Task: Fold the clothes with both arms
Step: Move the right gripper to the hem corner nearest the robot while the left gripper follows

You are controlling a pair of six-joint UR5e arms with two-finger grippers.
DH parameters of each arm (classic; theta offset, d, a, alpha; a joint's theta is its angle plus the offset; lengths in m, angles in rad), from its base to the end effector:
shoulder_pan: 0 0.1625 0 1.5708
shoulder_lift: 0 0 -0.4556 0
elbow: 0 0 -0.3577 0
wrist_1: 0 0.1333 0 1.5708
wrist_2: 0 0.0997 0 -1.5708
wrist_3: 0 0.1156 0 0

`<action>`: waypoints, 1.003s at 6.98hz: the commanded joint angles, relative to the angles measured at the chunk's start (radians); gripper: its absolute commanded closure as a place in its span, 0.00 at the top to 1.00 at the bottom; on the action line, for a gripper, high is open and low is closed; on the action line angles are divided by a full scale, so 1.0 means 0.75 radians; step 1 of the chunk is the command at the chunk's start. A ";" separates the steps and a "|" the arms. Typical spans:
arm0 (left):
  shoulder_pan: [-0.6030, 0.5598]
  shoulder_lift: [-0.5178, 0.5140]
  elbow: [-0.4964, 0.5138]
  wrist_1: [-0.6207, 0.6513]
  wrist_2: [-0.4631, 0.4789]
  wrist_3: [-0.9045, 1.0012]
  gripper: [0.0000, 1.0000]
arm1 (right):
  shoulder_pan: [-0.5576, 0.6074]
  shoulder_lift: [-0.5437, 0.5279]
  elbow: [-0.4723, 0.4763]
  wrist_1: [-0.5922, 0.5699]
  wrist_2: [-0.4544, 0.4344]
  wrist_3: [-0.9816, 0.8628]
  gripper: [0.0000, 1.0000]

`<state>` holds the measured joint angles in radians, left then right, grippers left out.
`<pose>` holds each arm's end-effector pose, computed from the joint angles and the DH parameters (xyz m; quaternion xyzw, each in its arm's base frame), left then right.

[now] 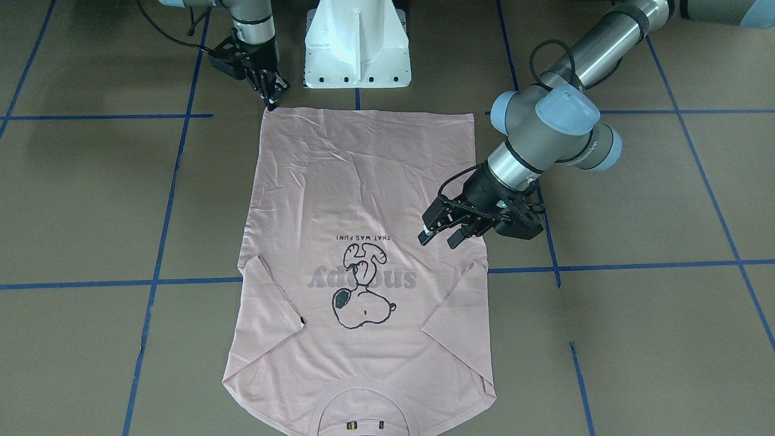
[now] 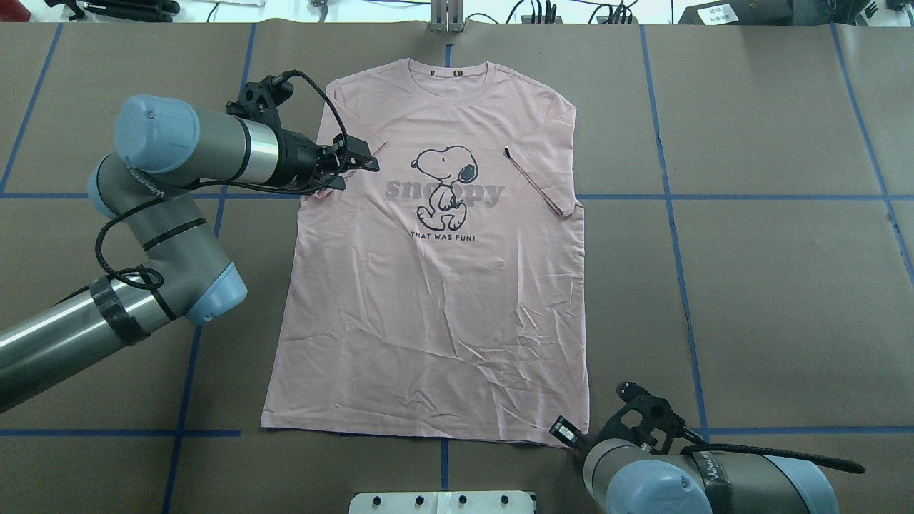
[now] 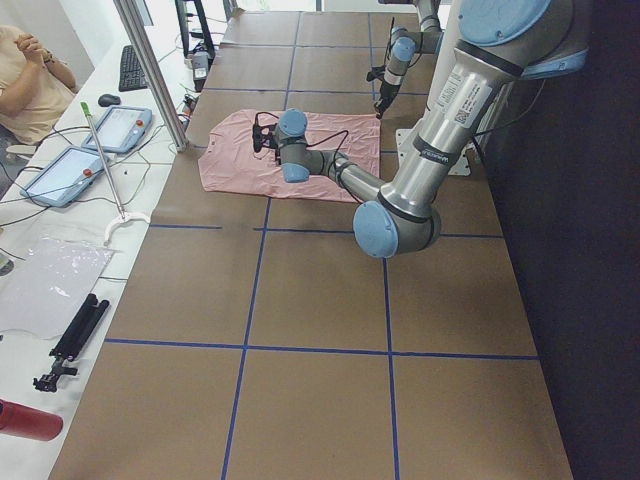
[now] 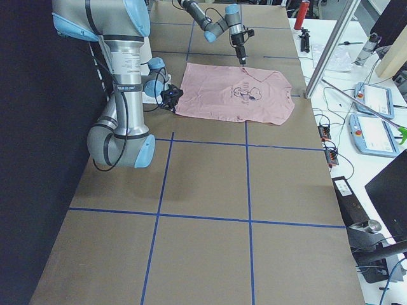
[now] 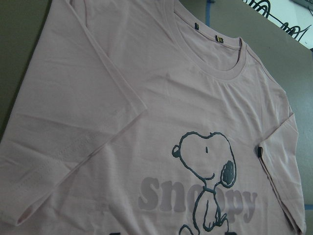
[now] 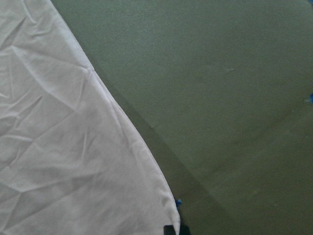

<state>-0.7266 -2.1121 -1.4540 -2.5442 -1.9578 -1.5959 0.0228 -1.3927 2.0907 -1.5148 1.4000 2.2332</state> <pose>0.4512 -0.5210 0.3258 0.0787 0.6435 -0.1607 0.7442 -0.5018 -0.1644 0.3958 -0.0400 -0.3731 0.3408 0.8620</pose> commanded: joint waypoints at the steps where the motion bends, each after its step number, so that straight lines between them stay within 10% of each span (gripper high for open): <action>1: 0.188 0.233 -0.356 0.078 0.185 -0.219 0.78 | -0.006 0.004 0.039 0.001 0.009 -0.002 0.00; 4: 0.549 0.374 -0.689 0.870 0.536 -0.240 0.78 | 0.002 -0.002 0.078 0.011 -0.001 -0.002 0.00; 7: 0.607 0.531 -0.734 0.909 0.541 -0.247 0.75 | -0.002 -0.002 0.086 0.005 -0.001 -0.008 0.00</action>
<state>-0.2820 -1.7578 -1.9785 -1.8759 -1.5539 -1.7798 0.0237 -1.3934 2.1526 -1.5104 1.3981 2.2309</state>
